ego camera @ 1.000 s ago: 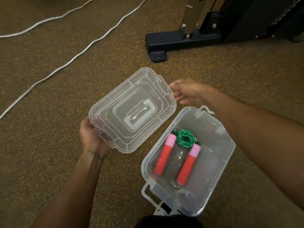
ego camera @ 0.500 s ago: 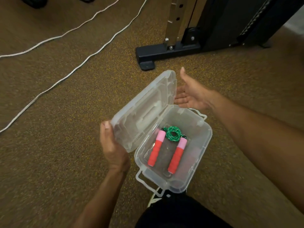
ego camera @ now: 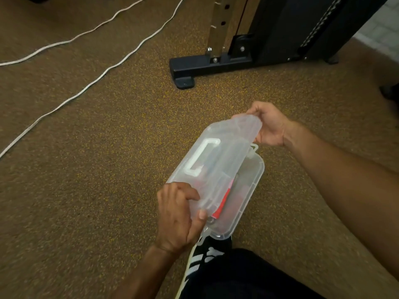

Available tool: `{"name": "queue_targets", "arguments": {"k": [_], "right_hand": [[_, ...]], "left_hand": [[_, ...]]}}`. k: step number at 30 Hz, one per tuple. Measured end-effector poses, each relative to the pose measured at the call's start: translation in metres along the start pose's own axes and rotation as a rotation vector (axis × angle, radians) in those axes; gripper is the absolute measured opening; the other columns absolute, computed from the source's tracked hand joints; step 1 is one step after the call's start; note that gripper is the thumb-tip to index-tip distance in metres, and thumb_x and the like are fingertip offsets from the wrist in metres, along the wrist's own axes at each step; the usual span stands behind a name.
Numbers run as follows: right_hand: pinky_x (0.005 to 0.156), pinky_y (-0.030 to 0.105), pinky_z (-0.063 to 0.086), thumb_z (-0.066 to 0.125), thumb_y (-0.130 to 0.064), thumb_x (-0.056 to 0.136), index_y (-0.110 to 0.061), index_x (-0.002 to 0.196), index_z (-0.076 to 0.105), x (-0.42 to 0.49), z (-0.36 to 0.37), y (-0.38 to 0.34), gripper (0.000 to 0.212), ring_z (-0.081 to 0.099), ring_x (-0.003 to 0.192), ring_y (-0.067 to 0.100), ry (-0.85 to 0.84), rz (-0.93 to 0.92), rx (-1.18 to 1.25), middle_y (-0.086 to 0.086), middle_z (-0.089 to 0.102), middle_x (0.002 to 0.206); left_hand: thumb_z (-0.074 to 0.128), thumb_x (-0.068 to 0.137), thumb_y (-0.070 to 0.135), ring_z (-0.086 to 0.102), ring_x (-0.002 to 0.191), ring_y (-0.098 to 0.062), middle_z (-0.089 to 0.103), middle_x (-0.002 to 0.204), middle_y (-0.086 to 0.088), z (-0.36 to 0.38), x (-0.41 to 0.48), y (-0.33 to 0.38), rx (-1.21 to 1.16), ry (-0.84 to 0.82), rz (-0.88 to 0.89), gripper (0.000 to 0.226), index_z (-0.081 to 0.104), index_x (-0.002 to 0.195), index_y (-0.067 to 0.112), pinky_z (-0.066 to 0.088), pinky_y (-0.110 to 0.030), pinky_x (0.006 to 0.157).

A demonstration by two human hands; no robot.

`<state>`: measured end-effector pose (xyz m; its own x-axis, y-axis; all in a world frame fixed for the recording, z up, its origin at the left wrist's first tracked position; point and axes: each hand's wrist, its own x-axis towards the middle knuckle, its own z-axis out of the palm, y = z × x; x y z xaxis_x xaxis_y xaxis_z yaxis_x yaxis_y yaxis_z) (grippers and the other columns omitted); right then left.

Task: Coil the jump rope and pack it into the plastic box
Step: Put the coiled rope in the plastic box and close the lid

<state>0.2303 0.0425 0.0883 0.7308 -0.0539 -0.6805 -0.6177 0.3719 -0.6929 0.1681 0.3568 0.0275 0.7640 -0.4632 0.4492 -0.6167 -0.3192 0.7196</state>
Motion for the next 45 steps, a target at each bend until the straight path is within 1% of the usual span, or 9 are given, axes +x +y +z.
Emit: {"name": "queue_targets", "arguments": {"k": [4, 14, 22, 30, 34, 37, 39, 42, 45], "right_hand": [[0.079, 0.038, 0.058, 0.071, -0.029, 0.080, -0.008, 0.111, 0.064, -0.009, -0.007, 0.012, 0.039, 0.068, 0.087, 0.022, 0.103, 0.034, -0.194, 0.007, 0.070, 0.100], [0.070, 0.028, 0.062, 0.067, -0.019, 0.092, -0.019, 0.126, 0.065, -0.014, -0.015, 0.047, 0.033, 0.069, 0.091, 0.014, 0.338, -0.071, -0.466, 0.001, 0.071, 0.109], [0.098, 0.039, 0.049, 0.064, -0.036, 0.094, -0.030, 0.127, 0.065, -0.006, -0.017, 0.053, 0.034, 0.058, 0.119, 0.021, 0.442, -0.152, -0.946, -0.003, 0.059, 0.135], [0.085, 0.029, 0.043, 0.068, -0.046, 0.088, -0.030, 0.120, 0.068, -0.007, -0.023, 0.061, 0.036, 0.062, 0.113, 0.022, 0.548, -0.110, -1.175, 0.000, 0.067, 0.127], [0.096, 0.038, 0.049, 0.068, -0.048, 0.087, -0.025, 0.110, 0.069, -0.007, -0.026, 0.075, 0.033, 0.061, 0.115, 0.026, 0.567, -0.132, -1.032, 0.003, 0.064, 0.128], [0.091, 0.037, 0.048, 0.065, -0.052, 0.088, -0.022, 0.109, 0.067, -0.008, -0.028, 0.079, 0.037, 0.061, 0.113, 0.026, 0.571, -0.118, -1.006, 0.004, 0.065, 0.125], [0.084, 0.034, 0.047, 0.059, -0.058, 0.089, -0.018, 0.111, 0.066, -0.007, -0.030, 0.082, 0.046, 0.063, 0.105, 0.027, 0.575, -0.063, -1.005, 0.005, 0.068, 0.118], [0.084, 0.041, 0.053, 0.040, -0.074, 0.088, -0.015, 0.109, 0.065, -0.008, -0.029, 0.085, 0.067, 0.065, 0.094, 0.030, 0.529, 0.015, -1.046, 0.010, 0.070, 0.110], [0.085, 0.043, 0.050, 0.030, -0.071, 0.093, -0.017, 0.110, 0.058, -0.011, -0.027, 0.088, 0.063, 0.061, 0.098, 0.031, 0.556, -0.015, -1.113, 0.006, 0.062, 0.104]], "left_hand": [[0.033, 0.097, 0.054, 0.048, 0.085, -0.020, 0.057, 0.086, -0.007, 0.006, -0.016, -0.002, 0.127, -0.152, 0.227, 0.038, 0.047, 0.097, 0.019, 0.037, -0.039, 0.073], [0.055, 0.090, 0.061, 0.056, 0.085, -0.022, 0.063, 0.092, -0.001, 0.022, -0.036, -0.010, 0.318, -0.391, 0.396, 0.040, 0.053, 0.099, 0.022, 0.044, -0.041, 0.078], [0.055, 0.088, 0.064, 0.055, 0.082, -0.024, 0.059, 0.090, 0.001, 0.028, -0.035, -0.012, 0.381, -0.484, 0.382, 0.041, 0.060, 0.094, 0.024, 0.041, -0.041, 0.078], [0.040, 0.097, 0.055, 0.053, 0.082, -0.019, 0.059, 0.095, 0.004, 0.037, -0.012, 0.000, 0.360, -0.545, 0.275, 0.032, 0.057, 0.104, 0.030, 0.037, -0.037, 0.073], [0.039, 0.093, 0.062, 0.053, 0.114, -0.025, 0.058, 0.127, -0.005, 0.057, 0.028, 0.009, 0.501, -0.535, 0.151, 0.047, 0.054, 0.127, 0.032, 0.038, -0.046, 0.090], [0.023, 0.091, 0.072, 0.022, 0.148, -0.039, 0.030, 0.159, -0.015, 0.070, 0.045, 0.004, 0.598, -0.628, -0.006, 0.067, 0.030, 0.149, 0.040, 0.013, -0.067, 0.112], [0.011, 0.088, 0.079, -0.004, 0.152, -0.040, 0.006, 0.166, -0.013, 0.076, 0.047, -0.003, 0.648, -0.681, -0.068, 0.074, 0.010, 0.153, 0.044, 0.000, -0.073, 0.110], [0.008, 0.085, 0.082, -0.010, 0.151, -0.037, 0.000, 0.167, -0.009, 0.078, 0.047, -0.006, 0.666, -0.709, -0.082, 0.076, 0.005, 0.152, 0.046, 0.006, -0.071, 0.110], [0.019, 0.090, 0.074, 0.009, 0.151, -0.033, 0.015, 0.164, -0.008, 0.077, 0.053, -0.005, 0.633, -0.624, -0.130, 0.068, 0.018, 0.150, 0.043, 0.020, -0.063, 0.108]]}}
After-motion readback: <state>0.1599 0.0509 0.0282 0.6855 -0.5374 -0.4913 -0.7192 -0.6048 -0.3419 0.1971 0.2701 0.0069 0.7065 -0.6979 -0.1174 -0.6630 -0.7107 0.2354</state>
